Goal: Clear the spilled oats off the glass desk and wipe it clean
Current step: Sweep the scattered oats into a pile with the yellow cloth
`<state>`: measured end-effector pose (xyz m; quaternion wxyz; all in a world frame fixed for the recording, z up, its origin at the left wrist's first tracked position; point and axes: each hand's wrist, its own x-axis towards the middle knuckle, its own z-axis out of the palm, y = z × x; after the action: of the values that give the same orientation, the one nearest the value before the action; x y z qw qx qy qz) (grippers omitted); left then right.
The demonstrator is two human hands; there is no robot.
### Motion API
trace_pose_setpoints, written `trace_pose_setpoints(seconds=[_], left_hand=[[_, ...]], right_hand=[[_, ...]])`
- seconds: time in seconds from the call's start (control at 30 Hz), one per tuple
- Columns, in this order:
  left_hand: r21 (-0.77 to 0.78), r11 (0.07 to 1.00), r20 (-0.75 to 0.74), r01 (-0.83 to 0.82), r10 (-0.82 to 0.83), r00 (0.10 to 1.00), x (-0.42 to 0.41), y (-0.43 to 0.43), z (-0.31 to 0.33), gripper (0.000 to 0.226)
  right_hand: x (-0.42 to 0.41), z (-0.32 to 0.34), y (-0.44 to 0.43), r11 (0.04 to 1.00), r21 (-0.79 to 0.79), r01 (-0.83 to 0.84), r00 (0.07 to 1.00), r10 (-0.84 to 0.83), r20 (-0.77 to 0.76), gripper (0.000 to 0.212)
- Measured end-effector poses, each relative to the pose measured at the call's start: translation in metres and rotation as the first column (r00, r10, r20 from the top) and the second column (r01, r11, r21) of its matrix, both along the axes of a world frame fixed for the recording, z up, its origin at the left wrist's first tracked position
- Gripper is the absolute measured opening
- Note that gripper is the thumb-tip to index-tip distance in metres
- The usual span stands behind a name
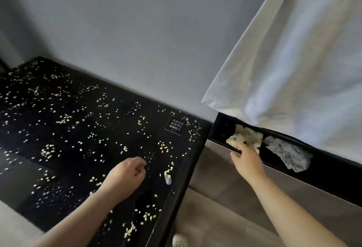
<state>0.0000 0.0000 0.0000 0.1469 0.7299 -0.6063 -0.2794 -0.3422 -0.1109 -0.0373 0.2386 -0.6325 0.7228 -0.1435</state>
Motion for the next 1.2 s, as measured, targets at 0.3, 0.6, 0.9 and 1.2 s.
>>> trace_pose_setpoints(seconds=[0.3,0.6,0.9,1.2], left_hand=[[0.069,0.997,-0.054,-0.028,0.032,0.998,-0.036,-0.071,-0.042,0.016],[0.117,0.993,-0.072,-0.019,0.027,0.997,-0.038,-0.081,-0.062,0.017],[0.130,0.990,-0.019,-0.058,0.060,0.998,-0.024,-0.066,-0.059,0.018],[0.098,0.981,0.076,-0.168,0.161,0.984,0.002,-0.061,-0.069,0.022]], right_hand=[[-0.030,-0.068,-0.065,0.989,-0.047,-0.140,0.879,0.103,-0.465,0.059],[-0.040,-0.077,-0.058,0.910,-0.350,-0.223,0.915,0.071,-0.398,0.029],[0.053,-0.056,0.005,0.988,-0.126,0.084,0.895,-0.019,0.446,0.016],[0.112,-0.031,-0.047,0.956,-0.291,-0.032,0.899,0.155,0.410,0.015]])
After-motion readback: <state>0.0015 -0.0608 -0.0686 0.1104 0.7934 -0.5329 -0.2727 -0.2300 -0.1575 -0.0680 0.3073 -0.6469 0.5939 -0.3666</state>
